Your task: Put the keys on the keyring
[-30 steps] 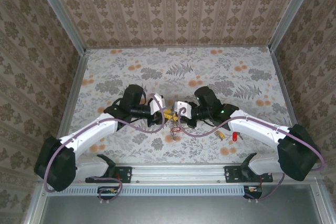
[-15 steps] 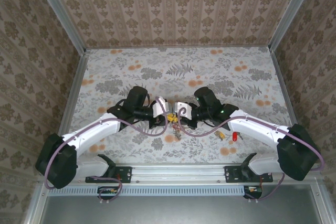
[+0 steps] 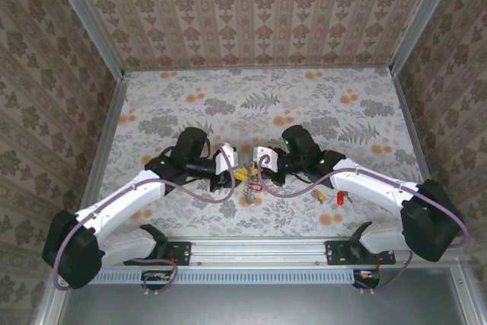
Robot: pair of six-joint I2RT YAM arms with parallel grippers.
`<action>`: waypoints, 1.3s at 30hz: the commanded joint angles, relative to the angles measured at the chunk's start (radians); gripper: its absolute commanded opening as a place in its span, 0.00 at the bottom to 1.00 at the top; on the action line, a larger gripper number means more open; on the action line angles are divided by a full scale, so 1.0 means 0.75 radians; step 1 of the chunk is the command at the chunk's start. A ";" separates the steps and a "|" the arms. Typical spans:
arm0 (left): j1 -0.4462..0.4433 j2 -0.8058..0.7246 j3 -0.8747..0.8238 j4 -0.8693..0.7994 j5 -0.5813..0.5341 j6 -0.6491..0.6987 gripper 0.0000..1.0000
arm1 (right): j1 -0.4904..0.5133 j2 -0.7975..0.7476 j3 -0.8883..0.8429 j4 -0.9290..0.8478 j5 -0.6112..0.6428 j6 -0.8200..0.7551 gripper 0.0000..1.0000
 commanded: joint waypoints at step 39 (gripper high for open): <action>0.068 0.174 0.083 -0.102 0.279 -0.010 0.31 | -0.005 0.007 0.005 0.085 0.079 0.067 0.00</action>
